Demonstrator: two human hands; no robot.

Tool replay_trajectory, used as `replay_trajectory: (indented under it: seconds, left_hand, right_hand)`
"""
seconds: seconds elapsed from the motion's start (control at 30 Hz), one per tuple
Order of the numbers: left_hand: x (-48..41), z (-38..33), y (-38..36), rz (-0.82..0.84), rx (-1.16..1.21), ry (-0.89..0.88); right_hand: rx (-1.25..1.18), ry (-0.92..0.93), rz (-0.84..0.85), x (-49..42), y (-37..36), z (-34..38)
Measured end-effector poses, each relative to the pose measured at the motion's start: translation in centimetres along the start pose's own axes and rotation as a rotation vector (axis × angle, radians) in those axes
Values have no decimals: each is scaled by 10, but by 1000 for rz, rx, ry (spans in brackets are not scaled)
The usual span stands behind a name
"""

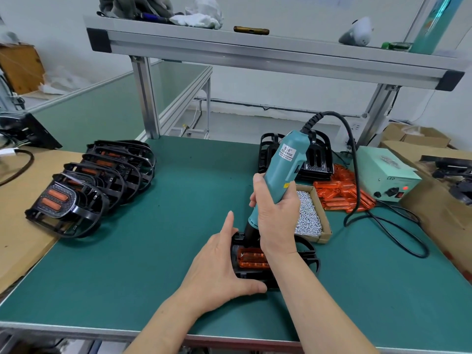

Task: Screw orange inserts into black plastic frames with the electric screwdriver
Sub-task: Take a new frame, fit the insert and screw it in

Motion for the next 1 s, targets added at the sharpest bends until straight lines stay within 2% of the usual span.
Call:
replay_trajectory:
  seconds: [0.33, 1.0]
  left_hand:
    - [0, 1, 0, -6, -8, -11]
    - [0, -5, 2, -24, 1, -63]
  right_hand:
    - [-49, 4, 73, 2, -6, 0]
    - [77, 13, 12, 8, -6, -4]
Point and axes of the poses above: each hand's wrist, its own x-axis away from the middle knuckle, its own y-axis out of the back of the hand, z = x × y, the point moved 4 cm from there along -x, towards the middle knuckle, and after that the axes turned 5 degrees about x, right-handed, at the moved point
